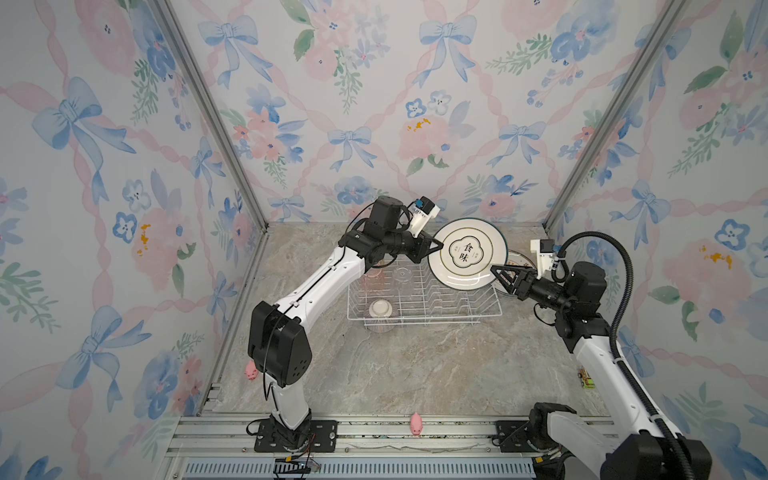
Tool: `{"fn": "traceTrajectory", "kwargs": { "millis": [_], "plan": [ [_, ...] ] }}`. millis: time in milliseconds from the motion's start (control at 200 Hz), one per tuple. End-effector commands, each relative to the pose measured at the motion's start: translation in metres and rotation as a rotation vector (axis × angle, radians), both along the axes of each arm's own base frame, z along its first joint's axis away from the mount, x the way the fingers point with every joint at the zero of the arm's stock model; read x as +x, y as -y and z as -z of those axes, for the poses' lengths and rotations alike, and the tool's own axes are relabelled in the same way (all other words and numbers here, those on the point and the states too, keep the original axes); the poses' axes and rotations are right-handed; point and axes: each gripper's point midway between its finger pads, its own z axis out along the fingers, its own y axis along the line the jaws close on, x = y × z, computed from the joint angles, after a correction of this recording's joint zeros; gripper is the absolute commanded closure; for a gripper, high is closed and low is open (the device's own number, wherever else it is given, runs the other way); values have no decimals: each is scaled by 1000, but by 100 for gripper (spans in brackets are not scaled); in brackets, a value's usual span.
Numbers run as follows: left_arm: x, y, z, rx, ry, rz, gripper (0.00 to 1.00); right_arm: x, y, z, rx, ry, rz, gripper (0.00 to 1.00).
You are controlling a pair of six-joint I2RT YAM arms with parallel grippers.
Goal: Unload the mixed dishes from the dish rack
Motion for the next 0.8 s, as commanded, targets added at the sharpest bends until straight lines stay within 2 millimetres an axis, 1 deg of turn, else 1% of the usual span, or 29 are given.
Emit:
{"fn": "traceTrajectory", "kwargs": {
  "millis": [0,135,250,425,525,575,650,680,735,785,795],
  "plan": [
    [-7,12,-27,-83,23,73,100,-3,-9,-7,19,40,-45,52],
    [-9,18,-28,-105,0,117,100,-2,-11,-14,40,70,-59,58],
    [-10,23,-26,-113,-16,139,100,0,-15,-17,62,80,-76,62],
    [-11,32,-22,-116,-31,163,100,2,-18,-21,78,92,-88,72],
    [-9,32,-20,-116,-37,161,100,2,-20,-23,79,100,-91,77],
    [-8,33,-19,-115,-41,160,100,1,-19,-24,78,103,-89,81],
    [-6,33,-17,-112,-41,154,100,1,-19,-26,76,107,-84,89],
    [-6,33,-17,-111,-41,153,100,1,-18,-26,75,106,-80,92],
    [-5,33,-16,-107,-41,145,100,1,-18,-26,73,101,-72,100],
    [-3,33,-15,-104,-39,137,100,2,-17,-27,72,102,-67,100],
    [-4,33,-15,-104,-40,138,98,2,-17,-27,72,104,-65,100]
  ]
}}
